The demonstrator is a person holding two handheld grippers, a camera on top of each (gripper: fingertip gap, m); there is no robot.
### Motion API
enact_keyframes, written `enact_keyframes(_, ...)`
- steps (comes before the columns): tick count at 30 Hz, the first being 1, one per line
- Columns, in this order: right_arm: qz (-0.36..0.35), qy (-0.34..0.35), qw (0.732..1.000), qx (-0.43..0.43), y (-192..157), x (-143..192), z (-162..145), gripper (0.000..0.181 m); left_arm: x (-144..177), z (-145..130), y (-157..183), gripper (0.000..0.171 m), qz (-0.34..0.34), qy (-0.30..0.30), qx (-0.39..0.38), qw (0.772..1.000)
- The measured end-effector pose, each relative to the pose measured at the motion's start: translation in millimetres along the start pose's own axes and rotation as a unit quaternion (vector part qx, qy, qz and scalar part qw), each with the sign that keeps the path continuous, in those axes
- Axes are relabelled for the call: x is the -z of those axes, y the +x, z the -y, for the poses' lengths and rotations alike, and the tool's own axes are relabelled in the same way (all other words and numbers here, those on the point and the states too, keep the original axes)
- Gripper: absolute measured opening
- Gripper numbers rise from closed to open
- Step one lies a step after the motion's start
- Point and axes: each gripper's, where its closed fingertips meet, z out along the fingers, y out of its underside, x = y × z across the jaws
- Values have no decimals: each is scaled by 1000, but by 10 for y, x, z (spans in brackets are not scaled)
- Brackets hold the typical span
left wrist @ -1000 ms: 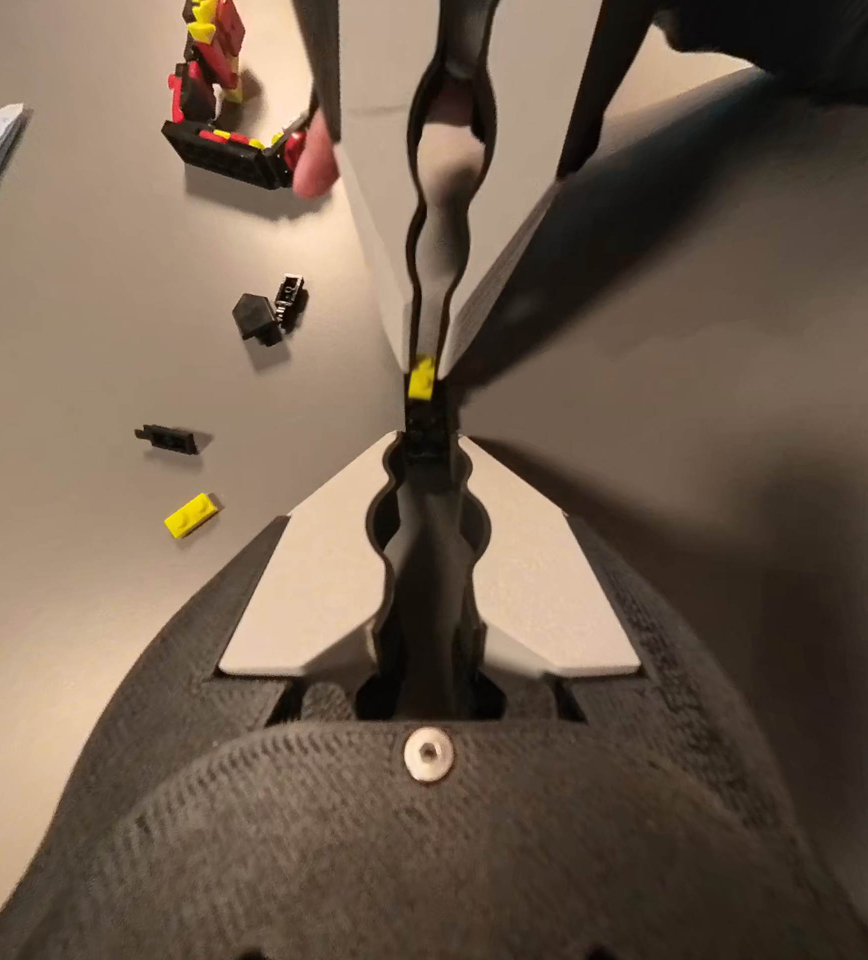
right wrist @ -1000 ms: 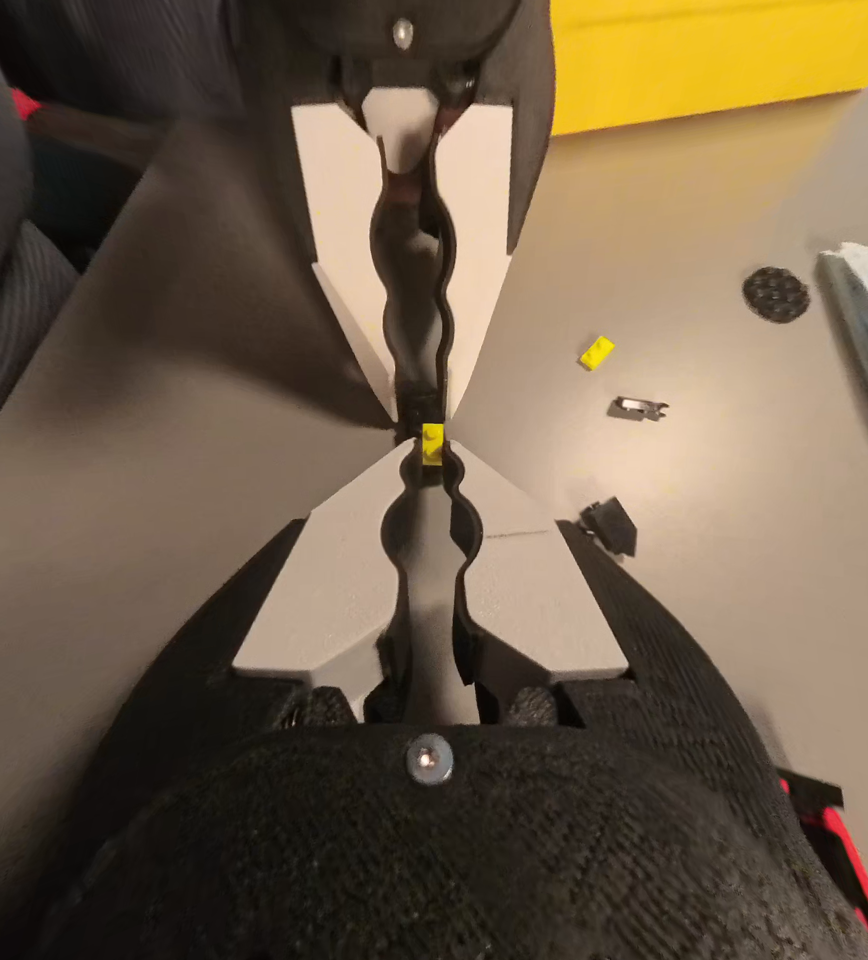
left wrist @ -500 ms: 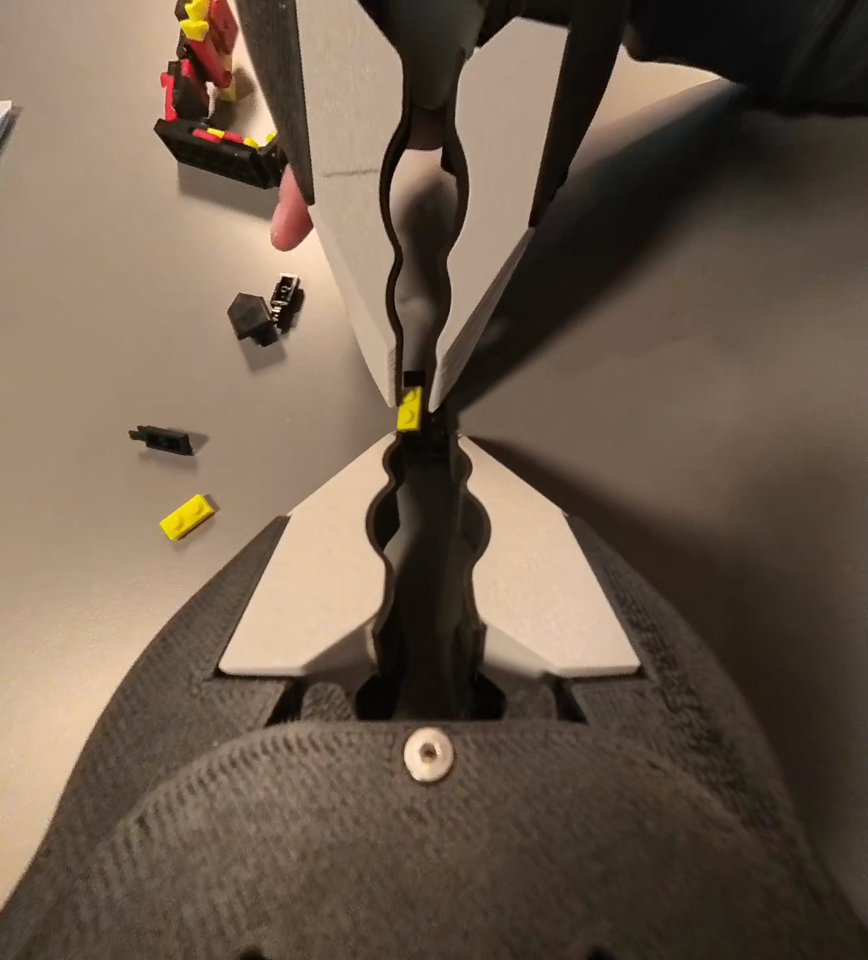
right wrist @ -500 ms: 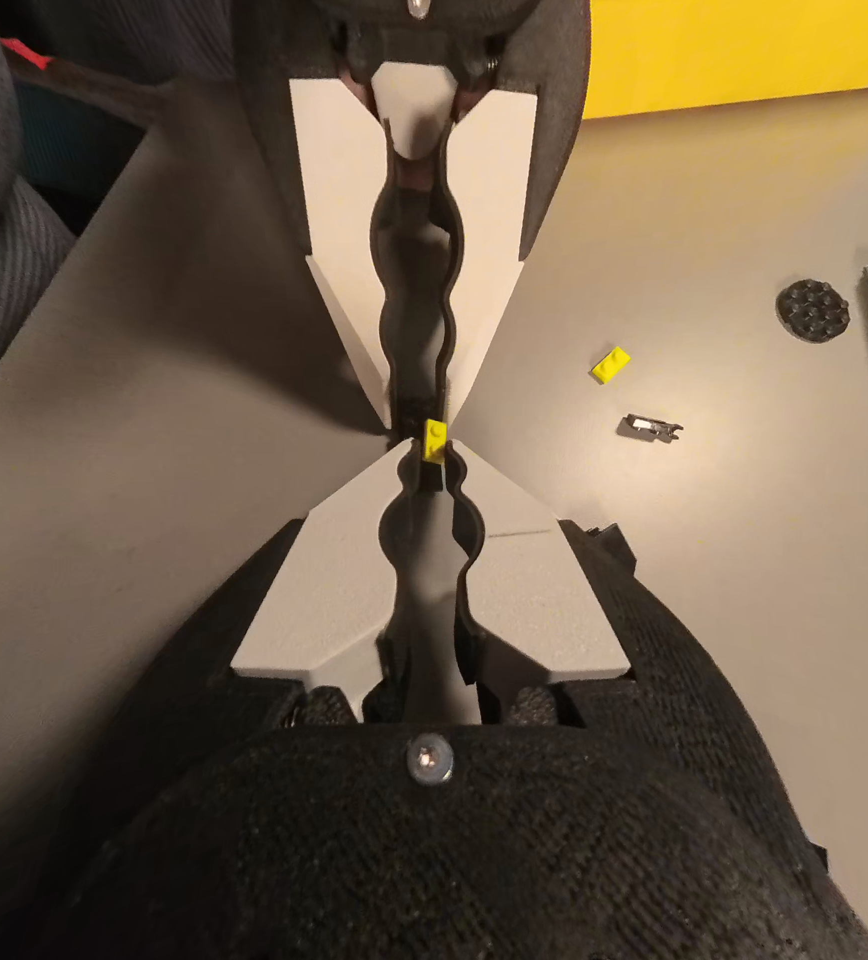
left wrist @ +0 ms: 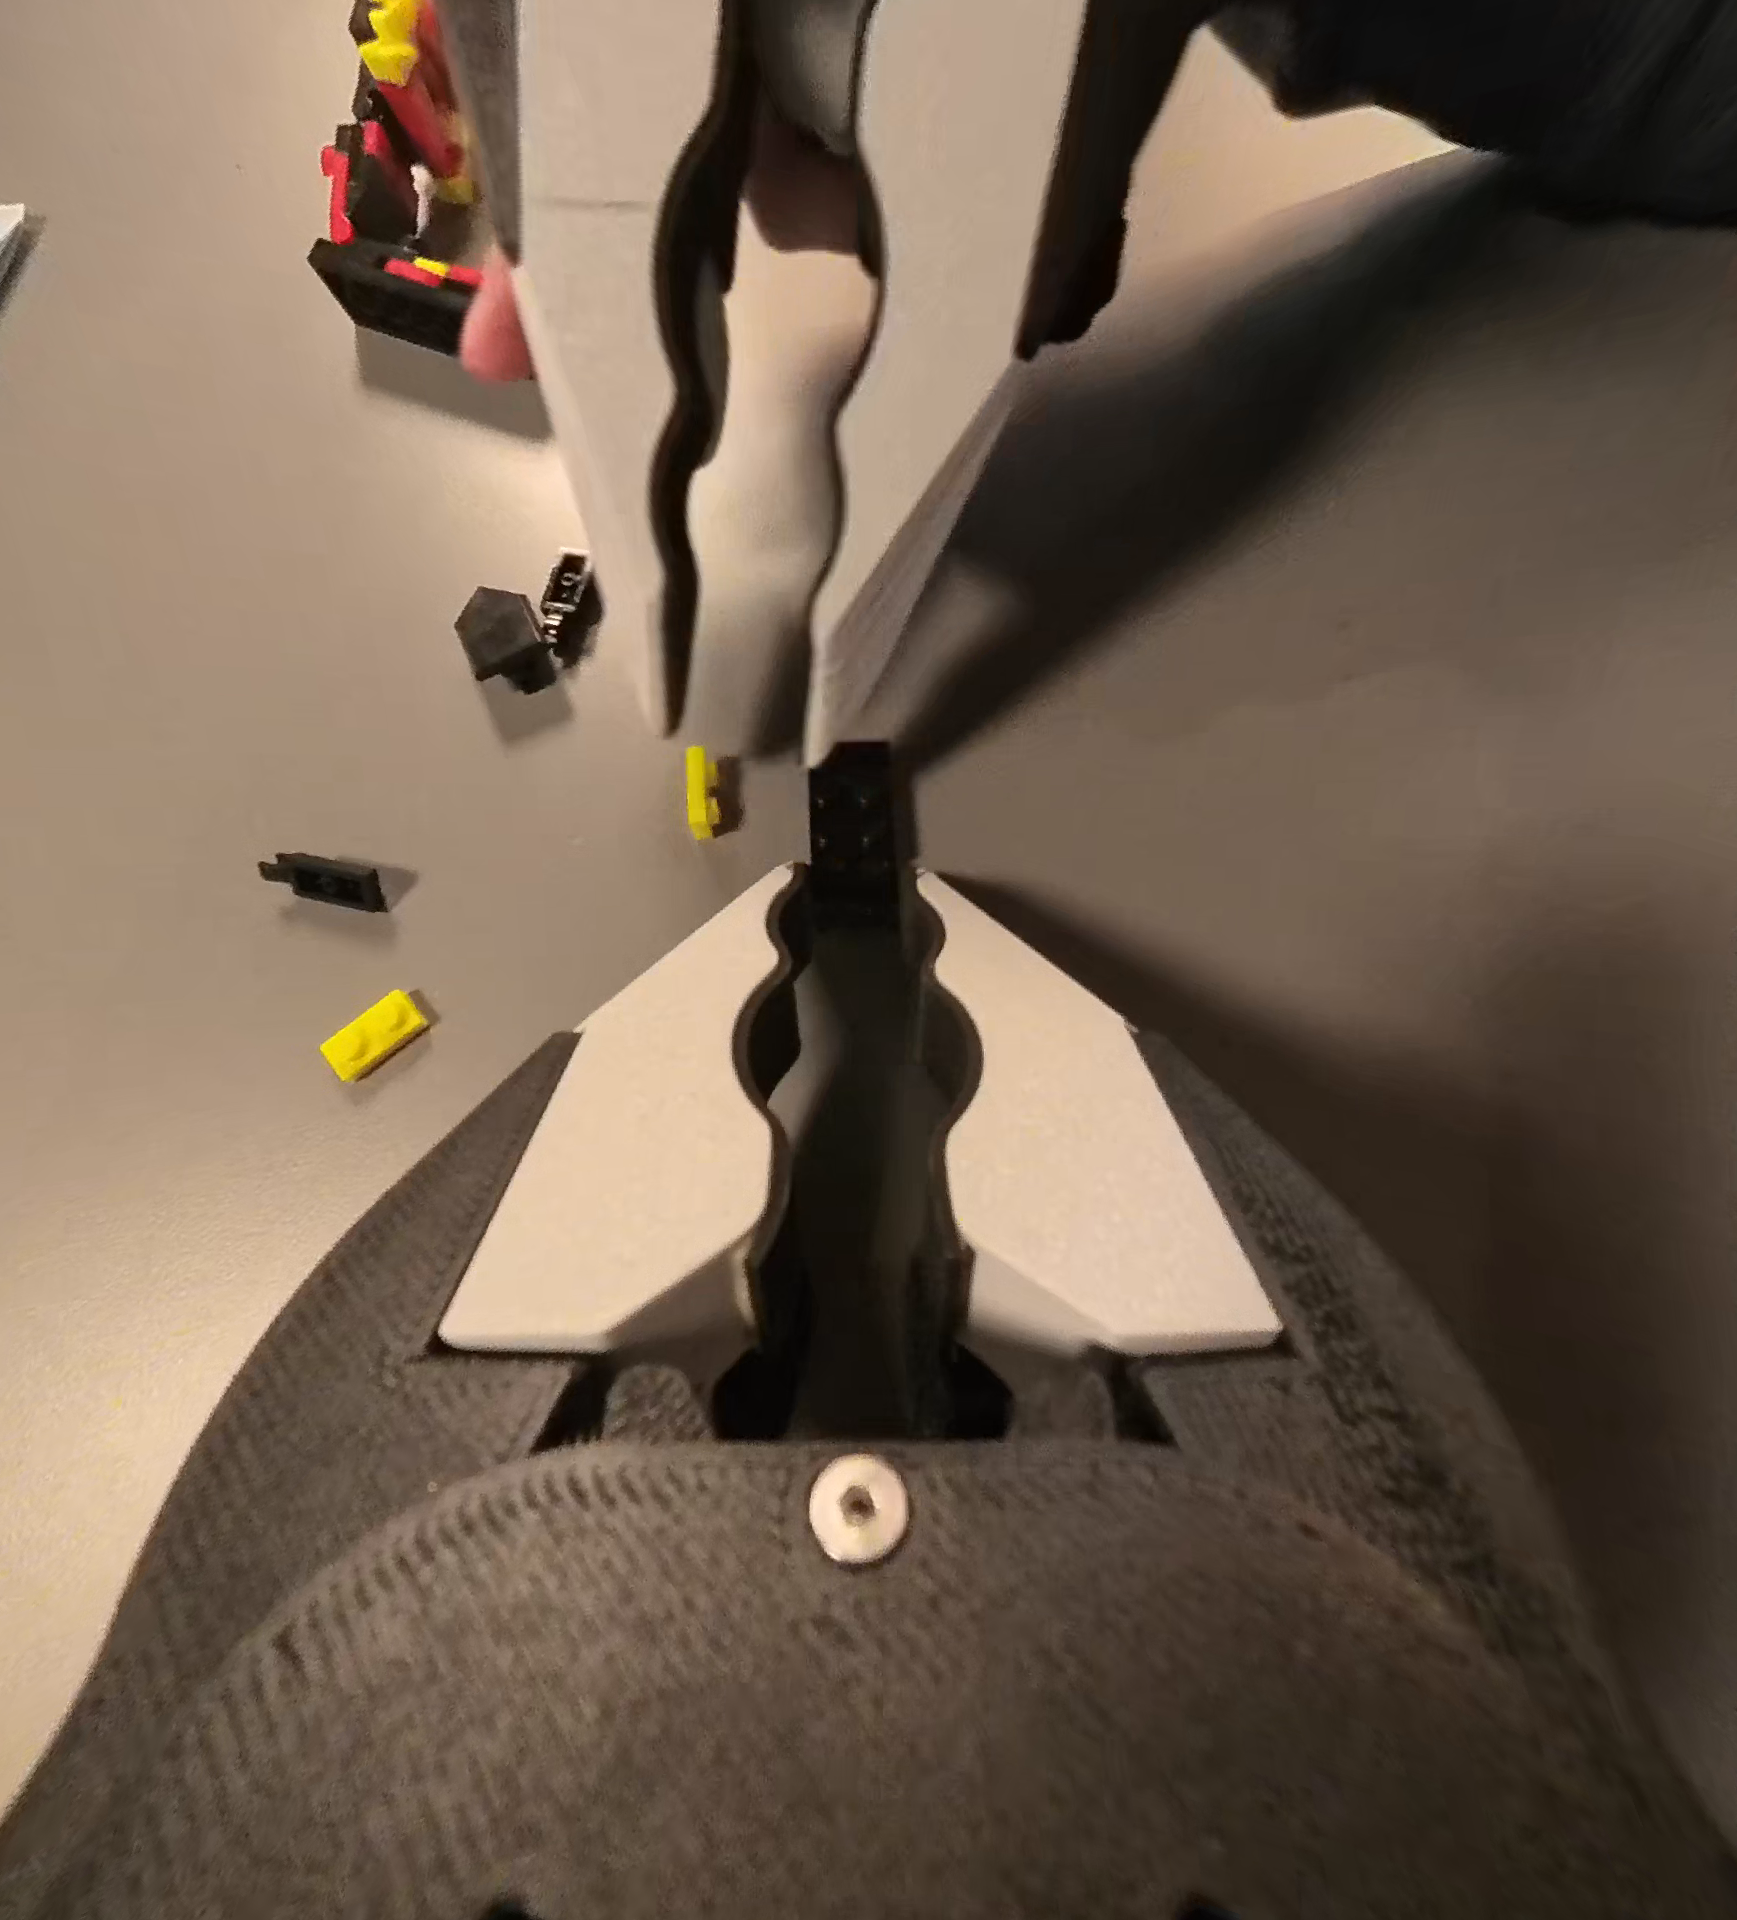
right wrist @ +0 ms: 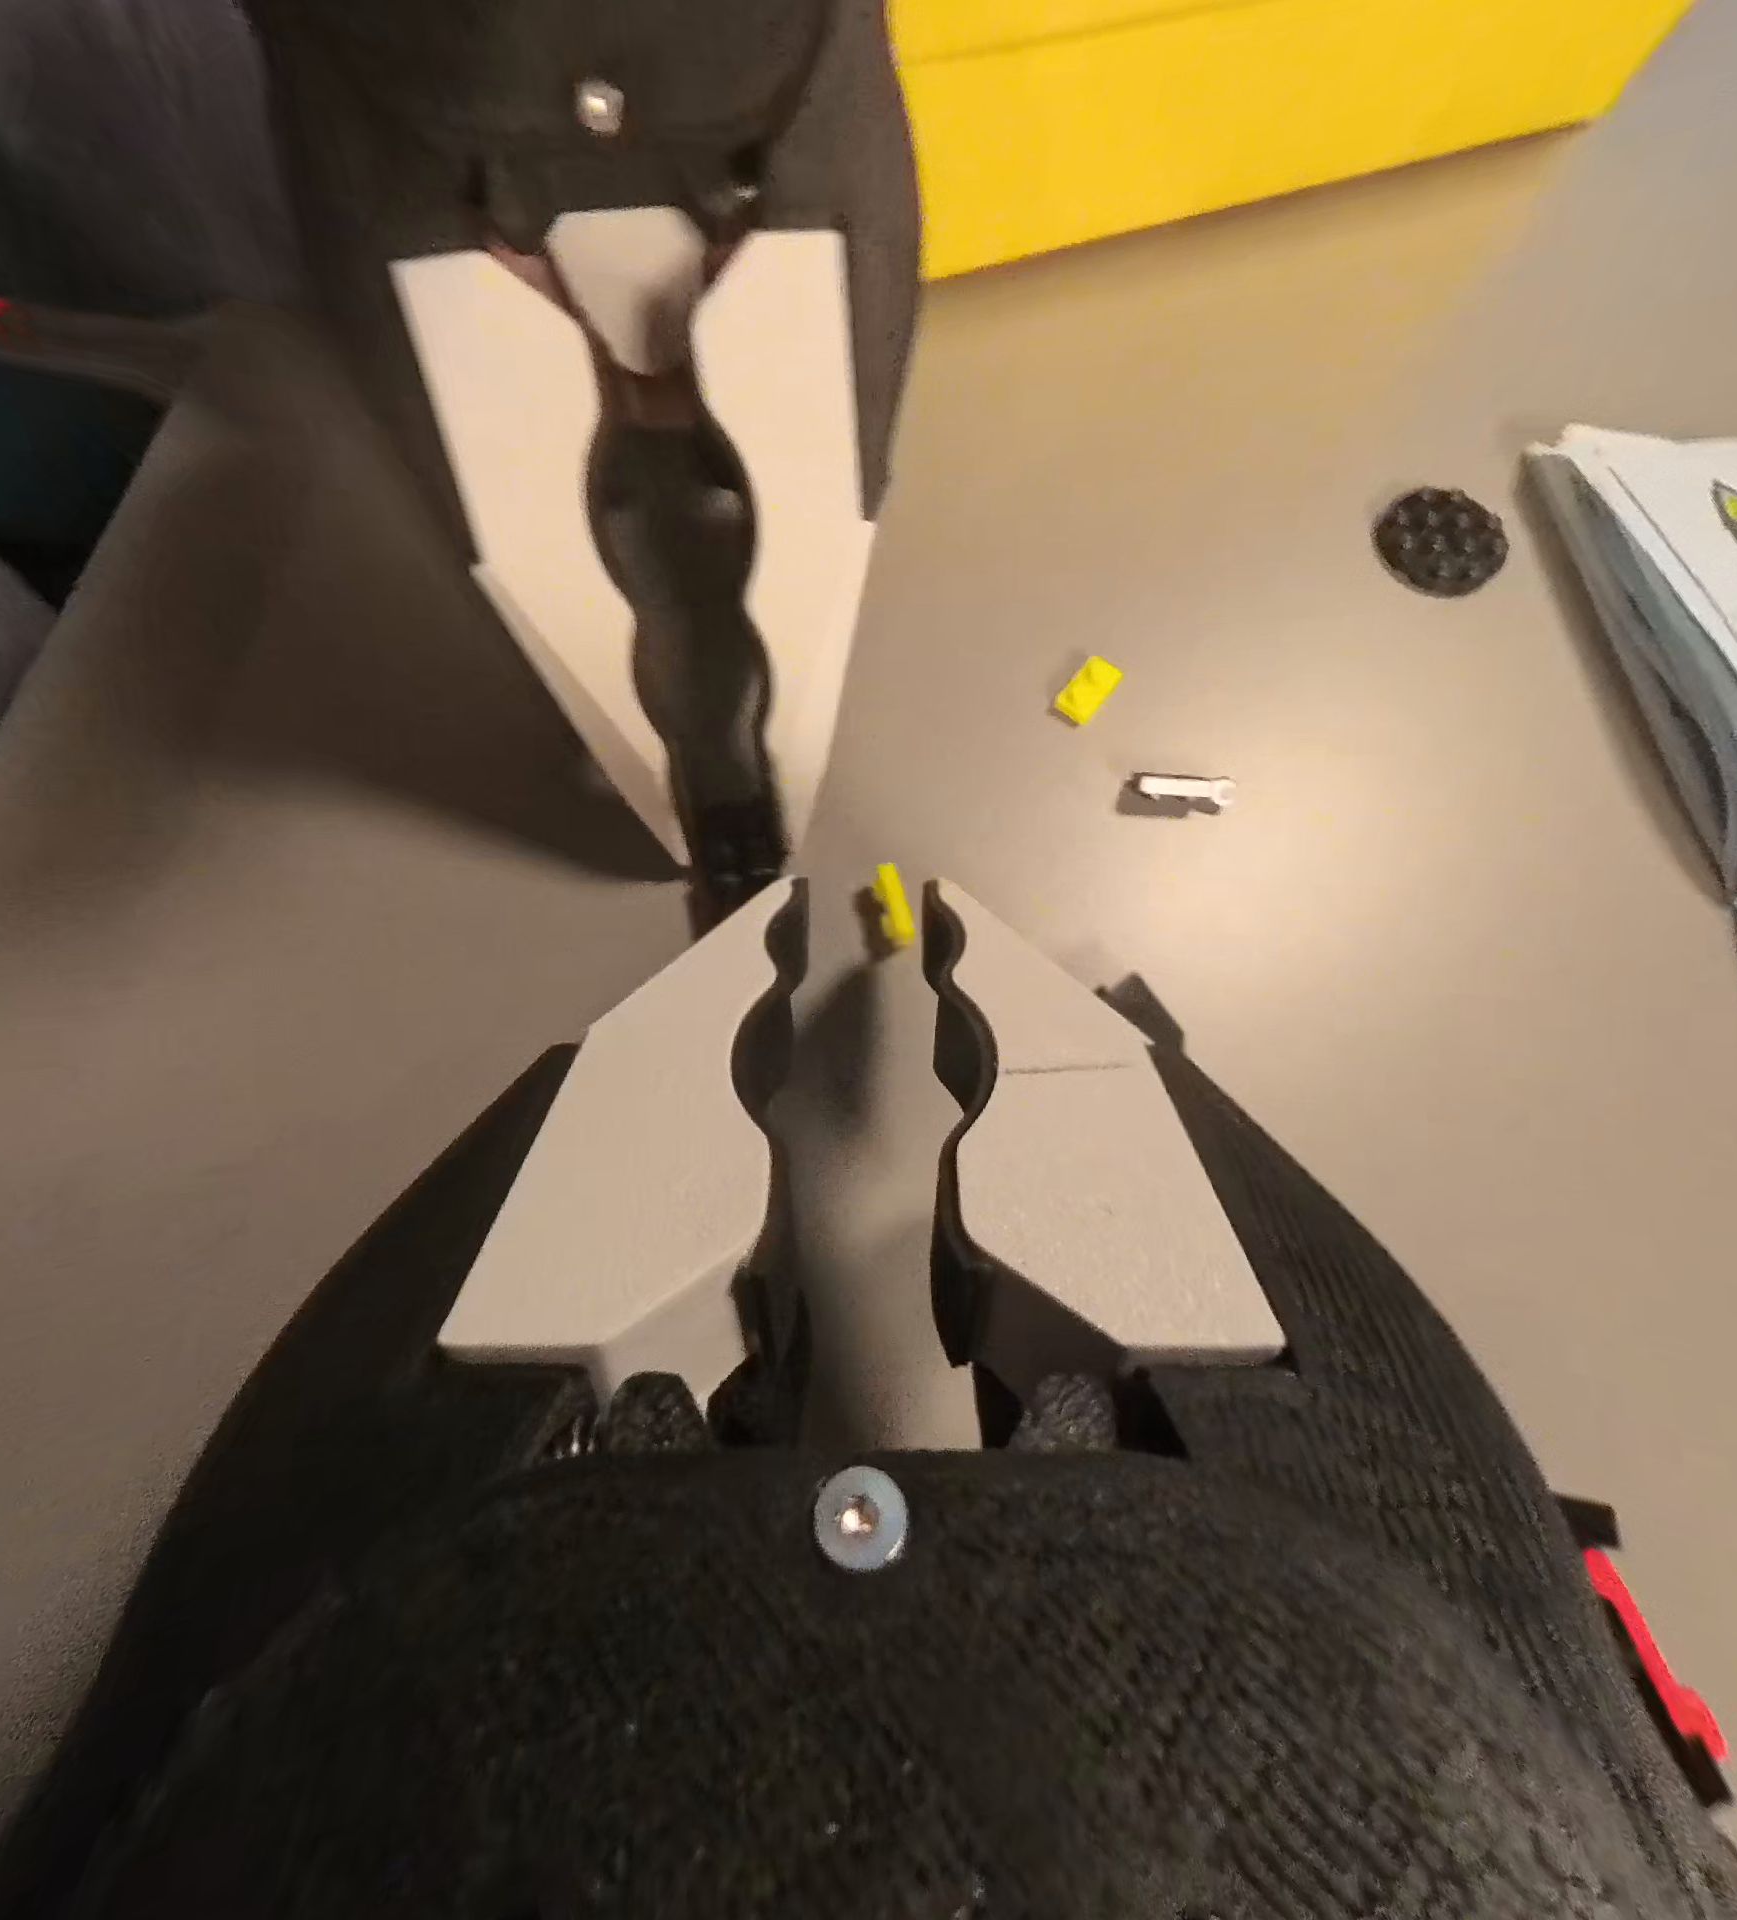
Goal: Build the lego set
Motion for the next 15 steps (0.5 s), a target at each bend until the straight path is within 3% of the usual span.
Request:
enact_keyframes(5, -11, -13, 1000, 0, 74, -44, -57, 16, -1, -1, 7, 16, -3, 0, -1, 1000)
enact_keyframes(10, 1, -28, 999, -18, 84, -65, -92, 0, -1, -1, 5, 16, -4, 0, 0, 1000)
enact_keyframes(12, 4, -39, 997, -60, 116, 5, -118, 0, -1, 0, 3, 16, -2, 0, -2, 1000)
enact_keyframes(15, 65, -57, 976, -202, 80, 139, -163, 0, -1, 0, 1, 16, 0, 0, -5, 1000)
